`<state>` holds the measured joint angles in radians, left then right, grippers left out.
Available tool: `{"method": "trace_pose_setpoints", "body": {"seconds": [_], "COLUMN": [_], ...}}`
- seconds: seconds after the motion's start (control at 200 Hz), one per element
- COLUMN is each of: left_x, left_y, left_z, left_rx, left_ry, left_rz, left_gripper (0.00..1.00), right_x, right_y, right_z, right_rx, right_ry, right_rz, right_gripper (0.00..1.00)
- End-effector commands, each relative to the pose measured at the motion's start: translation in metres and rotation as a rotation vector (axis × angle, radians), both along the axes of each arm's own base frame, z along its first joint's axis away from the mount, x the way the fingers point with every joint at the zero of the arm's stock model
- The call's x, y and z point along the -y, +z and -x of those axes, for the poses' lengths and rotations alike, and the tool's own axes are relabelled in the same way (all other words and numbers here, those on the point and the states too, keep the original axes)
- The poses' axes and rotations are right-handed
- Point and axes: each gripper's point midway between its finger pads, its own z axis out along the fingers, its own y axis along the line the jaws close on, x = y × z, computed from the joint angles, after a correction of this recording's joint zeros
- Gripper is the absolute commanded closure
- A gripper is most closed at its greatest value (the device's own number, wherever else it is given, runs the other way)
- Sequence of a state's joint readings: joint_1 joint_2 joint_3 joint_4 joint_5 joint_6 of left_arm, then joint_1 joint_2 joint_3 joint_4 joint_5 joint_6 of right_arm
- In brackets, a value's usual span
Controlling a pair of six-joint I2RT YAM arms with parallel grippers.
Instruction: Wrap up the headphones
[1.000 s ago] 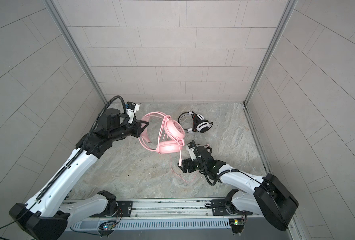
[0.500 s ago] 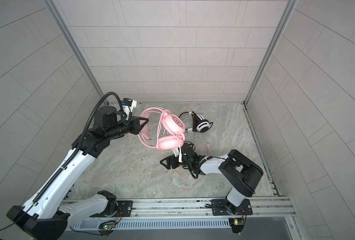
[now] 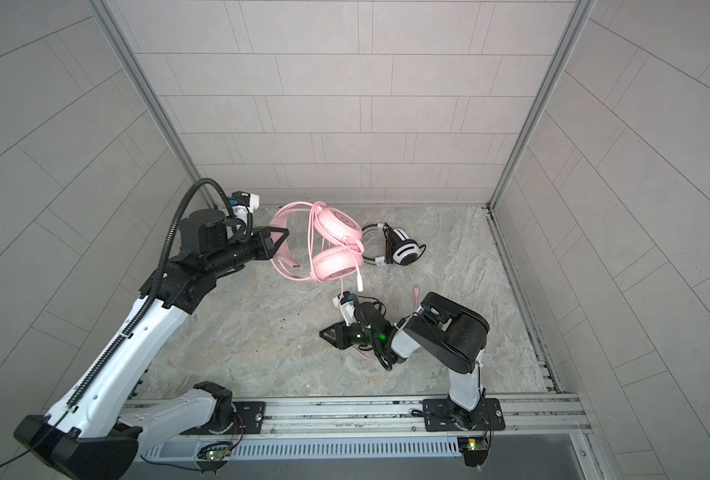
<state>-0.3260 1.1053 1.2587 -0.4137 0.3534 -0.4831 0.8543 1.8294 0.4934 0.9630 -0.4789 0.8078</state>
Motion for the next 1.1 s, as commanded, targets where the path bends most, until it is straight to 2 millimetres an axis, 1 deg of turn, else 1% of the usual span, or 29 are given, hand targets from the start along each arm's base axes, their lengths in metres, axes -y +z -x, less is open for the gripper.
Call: {"method": "trace_pose_setpoints", "body": {"seconds": [0.0,0.035,0.085,0.17,0.31,0.37,0.445,0.55,0.63,0.716,0.826,0.931,0.991,0.996,1.011,1.096], "left_x": [-0.019,-0.025,-0.036,-0.058,-0.083,-0.094,-0.104,-0.112,-0.114,-0.118,-0.13,-0.141,-0.147,-0.147,-0.148,-0.15], "left_y": [0.049,0.049,0.046,0.038,0.033,0.028,0.02,0.01,0.005,-0.001,-0.007,-0.014,-0.018,-0.019,-0.02,-0.025], "left_z": [-0.011,-0.014,-0.02,-0.027,-0.031,-0.031,-0.035,-0.044,-0.051,-0.057,-0.06,-0.062,-0.064,-0.064,-0.065,-0.068], "left_rx": [0.102,0.097,0.082,0.05,0.041,0.017,0.003,-0.014,-0.025,-0.029,-0.027,-0.022,-0.021,-0.022,-0.024,-0.032], "left_ry": [0.128,0.168,0.246,0.384,0.523,0.6,0.657,0.697,0.707,0.721,0.756,0.791,0.807,0.808,0.81,0.811], "left_rz": [0.125,0.13,0.133,0.113,0.111,0.156,0.184,0.202,0.193,0.169,0.13,0.102,0.073,0.071,0.062,0.019], "left_gripper": [1.0,1.0,1.0,1.0,1.0,1.0,1.0,1.0,1.0,1.0,1.0,1.0,1.0,1.0,1.0,1.0], "right_x": [0.008,0.011,0.014,0.018,0.023,0.025,0.028,0.031,0.031,0.036,0.046,0.056,0.063,0.061,0.06,0.066], "right_y": [0.01,0.007,0.004,0.002,0.006,0.006,0.007,0.017,0.028,0.037,0.049,0.066,0.072,0.078,0.086,0.106], "right_z": [0.004,0.007,0.011,0.016,0.022,0.026,0.032,0.043,0.048,0.051,0.052,0.052,0.055,0.054,0.053,0.055], "right_rx": [0.014,0.007,-0.003,-0.004,0.014,0.022,0.065,0.116,0.168,0.211,0.239,0.267,0.286,0.294,0.308,0.363], "right_ry": [-0.038,-0.043,-0.041,-0.04,-0.031,-0.014,0.005,0.053,0.066,0.061,0.039,0.018,0.014,0.009,0.007,-0.007], "right_rz": [-0.015,-0.001,0.019,0.051,0.101,0.164,0.264,0.366,0.41,0.45,0.469,0.471,0.491,0.48,0.472,0.487], "right_gripper": [0.83,0.91,0.94,0.96,0.97,0.98,0.98,0.99,0.99,0.99,0.99,0.99,0.99,0.99,0.99,0.99]}}
